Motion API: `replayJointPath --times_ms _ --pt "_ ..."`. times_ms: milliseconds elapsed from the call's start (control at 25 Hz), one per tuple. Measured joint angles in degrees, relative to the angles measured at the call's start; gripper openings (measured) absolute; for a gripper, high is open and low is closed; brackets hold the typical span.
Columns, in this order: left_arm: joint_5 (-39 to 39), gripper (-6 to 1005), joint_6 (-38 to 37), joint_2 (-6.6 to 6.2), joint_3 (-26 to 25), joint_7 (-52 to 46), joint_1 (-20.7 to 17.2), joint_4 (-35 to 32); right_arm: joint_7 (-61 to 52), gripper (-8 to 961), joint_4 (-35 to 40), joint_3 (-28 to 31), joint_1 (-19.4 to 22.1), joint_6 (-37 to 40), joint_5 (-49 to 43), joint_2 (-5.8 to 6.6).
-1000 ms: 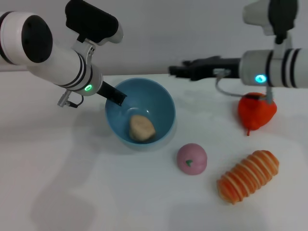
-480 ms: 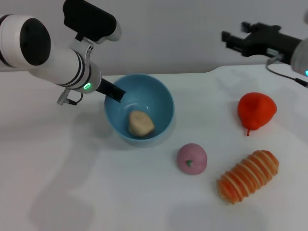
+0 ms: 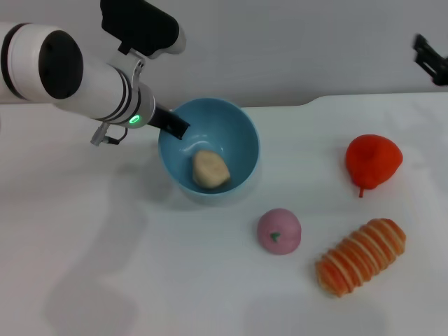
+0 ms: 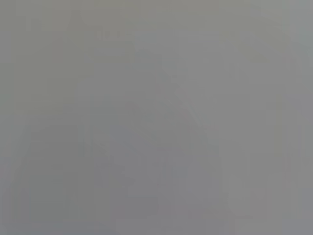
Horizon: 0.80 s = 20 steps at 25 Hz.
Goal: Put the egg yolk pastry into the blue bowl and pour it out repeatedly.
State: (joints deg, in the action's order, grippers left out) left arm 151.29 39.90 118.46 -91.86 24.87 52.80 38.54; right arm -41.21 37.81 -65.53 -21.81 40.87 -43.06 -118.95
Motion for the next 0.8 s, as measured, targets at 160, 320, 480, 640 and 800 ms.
replayJointPath --times_ms 160,320,480,640,800 --pt "-0.1 0 -1.4 0.01 0.9 0.0 -0.1 0.3 12.1 630 -4.8 1.8 1.8 2.1 11.6 0.10" --pt "0.0 0 -2.2 0.01 1.6 0.0 0.0 0.5 19.8 630 -11.7 5.3 3.5 11.8 21.9 0.08" --pt "0.0 0 -4.2 0.08 3.0 0.0 -0.2 0.9 21.8 630 -17.9 8.6 3.8 16.8 25.5 0.27" --pt "0.0 -1 -6.5 0.10 4.3 0.0 -0.2 1.5 22.0 631 -21.8 11.0 3.9 17.4 25.7 0.29" --pt "0.0 -1 -9.3 0.16 7.2 0.0 -0.7 5.9 22.1 631 -23.8 11.2 3.9 17.4 25.8 0.30"
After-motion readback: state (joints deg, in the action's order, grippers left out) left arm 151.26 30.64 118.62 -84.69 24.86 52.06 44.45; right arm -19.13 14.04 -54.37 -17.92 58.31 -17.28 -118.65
